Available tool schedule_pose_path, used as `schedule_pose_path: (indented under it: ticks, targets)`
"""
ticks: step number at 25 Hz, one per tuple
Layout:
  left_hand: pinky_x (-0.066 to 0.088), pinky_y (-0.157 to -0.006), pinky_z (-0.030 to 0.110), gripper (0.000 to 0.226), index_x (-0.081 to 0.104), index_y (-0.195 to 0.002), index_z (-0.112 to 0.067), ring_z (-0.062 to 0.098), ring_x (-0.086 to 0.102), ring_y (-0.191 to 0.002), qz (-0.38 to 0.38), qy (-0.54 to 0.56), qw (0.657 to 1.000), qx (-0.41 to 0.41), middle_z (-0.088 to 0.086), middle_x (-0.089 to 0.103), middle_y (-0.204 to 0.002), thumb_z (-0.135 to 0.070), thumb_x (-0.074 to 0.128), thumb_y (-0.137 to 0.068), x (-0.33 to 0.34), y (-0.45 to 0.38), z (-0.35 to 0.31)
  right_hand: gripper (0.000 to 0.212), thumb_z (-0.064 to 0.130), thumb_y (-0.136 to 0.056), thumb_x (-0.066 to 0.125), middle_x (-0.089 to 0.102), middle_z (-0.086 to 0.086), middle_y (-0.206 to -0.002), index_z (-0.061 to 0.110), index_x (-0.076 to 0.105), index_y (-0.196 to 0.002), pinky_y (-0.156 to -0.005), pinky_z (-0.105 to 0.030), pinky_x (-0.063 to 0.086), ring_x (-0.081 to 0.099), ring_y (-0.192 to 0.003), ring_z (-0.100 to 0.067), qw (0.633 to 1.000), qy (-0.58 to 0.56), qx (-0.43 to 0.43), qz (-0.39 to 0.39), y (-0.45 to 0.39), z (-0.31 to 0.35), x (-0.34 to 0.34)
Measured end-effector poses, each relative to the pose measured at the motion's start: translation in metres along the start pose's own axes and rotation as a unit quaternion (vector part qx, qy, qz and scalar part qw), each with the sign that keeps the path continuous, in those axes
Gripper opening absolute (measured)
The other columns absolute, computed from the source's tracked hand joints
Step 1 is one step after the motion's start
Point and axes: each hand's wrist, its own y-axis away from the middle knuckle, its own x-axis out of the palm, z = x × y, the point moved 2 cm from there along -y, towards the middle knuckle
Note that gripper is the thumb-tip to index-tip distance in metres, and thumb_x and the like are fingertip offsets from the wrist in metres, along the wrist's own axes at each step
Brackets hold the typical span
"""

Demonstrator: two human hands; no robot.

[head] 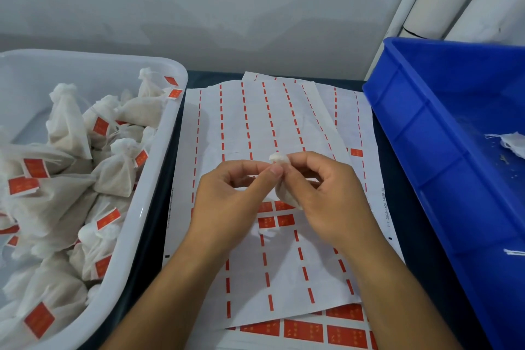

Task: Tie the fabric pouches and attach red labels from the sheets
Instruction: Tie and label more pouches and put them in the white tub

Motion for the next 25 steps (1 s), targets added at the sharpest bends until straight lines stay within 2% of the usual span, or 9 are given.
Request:
schedule_pose_path:
  ticks: [3, 6, 8, 10, 12, 14, 17, 20, 25]
  targets:
    - [0.055, -0.073, 0.019, 0.037, 0.078, -0.086, -0.037, -0.005, 0.069, -0.089, 0.005, 0.004, 1.0, 0.001, -0.019, 0.075, -0.088, -0.067, 0.066, -0.066, 0.0008, 0.0011, -0.0003, 0.012, 0.053, -0.094, 0.061, 0.07, 0.03, -0.096, 0.048, 0.067, -0.102, -0.071, 0.0, 0.049, 0.06, -0.101, 0.015, 1.0, 0.009, -0.008, 0.001, 0.0007, -0.0012, 0.0005]
    - [0.057, -0.078, 0.026, 0.035, 0.077, -0.086, -0.037, -0.003, 0.068, -0.087, 0.008, 0.007, 1.0, 0.009, -0.018, 0.074, -0.087, -0.066, 0.064, -0.07, 0.0005, 0.0012, -0.0005, 0.006, 0.054, -0.094, 0.06, 0.069, 0.036, -0.092, 0.051, 0.065, -0.095, -0.072, 0.0, 0.048, 0.06, -0.101, 0.017, 1.0, 0.01, -0.011, -0.002, 0.0002, 0.0007, -0.0012]
    - [0.054, -0.075, 0.023, 0.029, 0.076, -0.085, -0.036, -0.006, 0.066, -0.085, 0.002, -0.001, 1.0, 0.012, -0.017, 0.072, -0.088, -0.062, 0.067, -0.076, -0.0005, -0.0004, 0.0013, 0.006, 0.054, -0.093, 0.06, 0.066, 0.042, -0.094, 0.052, 0.065, -0.091, -0.07, 0.0, 0.047, 0.059, -0.101, 0.018, 1.0, -0.005, 0.002, -0.001, 0.0005, 0.002, -0.0026]
    - [0.052, -0.07, 0.016, 0.016, 0.074, -0.084, -0.035, -0.008, 0.064, -0.087, -0.003, -0.022, 1.0, 0.02, -0.016, 0.071, -0.089, -0.051, 0.07, -0.086, -0.0003, -0.0024, 0.0034, 0.012, 0.058, -0.089, 0.06, 0.068, 0.037, -0.095, 0.05, 0.068, -0.092, -0.069, -0.002, 0.05, 0.06, -0.1, 0.015, 0.999, -0.035, 0.032, 0.009, 0.0014, 0.0019, -0.0042]
    - [0.051, -0.063, 0.008, 0.011, 0.072, -0.082, -0.033, -0.009, 0.062, -0.09, -0.003, -0.046, 0.998, 0.038, -0.015, 0.069, -0.093, -0.041, 0.07, -0.09, 0.0012, -0.0027, 0.0039, 0.02, 0.06, -0.087, 0.059, 0.071, 0.03, -0.094, 0.046, 0.073, -0.091, -0.07, -0.01, 0.055, 0.064, -0.097, 0.011, 0.993, -0.085, 0.076, 0.03, 0.0022, 0.0007, -0.0056]
    - [0.048, -0.064, 0.003, 0.011, 0.071, -0.082, -0.032, -0.007, 0.061, -0.091, -0.001, -0.054, 0.997, 0.054, -0.013, 0.067, -0.095, -0.036, 0.071, -0.092, 0.0025, -0.0022, 0.0044, 0.021, 0.049, -0.094, 0.063, 0.076, 0.015, -0.098, 0.037, 0.08, -0.098, -0.085, -0.029, 0.062, 0.071, -0.1, -0.004, 0.972, -0.182, 0.138, 0.058, 0.0021, -0.0007, -0.0051]
    - [0.05, -0.064, 0.011, 0.013, 0.071, -0.082, -0.031, -0.006, 0.062, -0.09, 0.005, -0.058, 0.997, 0.057, -0.015, 0.066, -0.096, -0.041, 0.068, -0.09, 0.0019, -0.0017, 0.0031, 0.028, 0.029, -0.103, 0.059, 0.073, -0.017, -0.118, 0.011, 0.077, -0.114, -0.102, -0.054, 0.055, 0.069, -0.117, -0.031, 0.914, -0.324, 0.223, 0.095, 0.0023, -0.0013, -0.0025]
    - [0.048, -0.067, 0.014, 0.015, 0.07, -0.081, -0.031, -0.007, 0.06, -0.091, 0.005, -0.054, 0.997, 0.047, -0.014, 0.066, -0.096, -0.045, 0.066, -0.087, 0.0035, -0.0012, 0.0037, 0.038, 0.028, -0.1, 0.06, 0.065, -0.028, -0.129, -0.001, 0.069, -0.124, -0.105, -0.062, 0.049, 0.063, -0.125, -0.04, 0.882, -0.378, 0.254, 0.118, 0.0031, -0.0045, -0.0012]
    - [0.051, -0.067, 0.008, 0.008, 0.066, -0.085, -0.039, -0.003, 0.061, -0.094, -0.015, -0.085, 0.99, 0.116, -0.017, 0.063, -0.1, -0.039, 0.073, -0.089, 0.004, 0.0028, -0.0008, 0.041, 0.037, -0.086, 0.071, 0.07, -0.022, -0.123, 0.006, 0.078, -0.113, -0.103, -0.061, 0.051, 0.066, -0.122, -0.036, 0.89, -0.365, 0.241, 0.133, 0.0021, -0.0072, -0.0028]
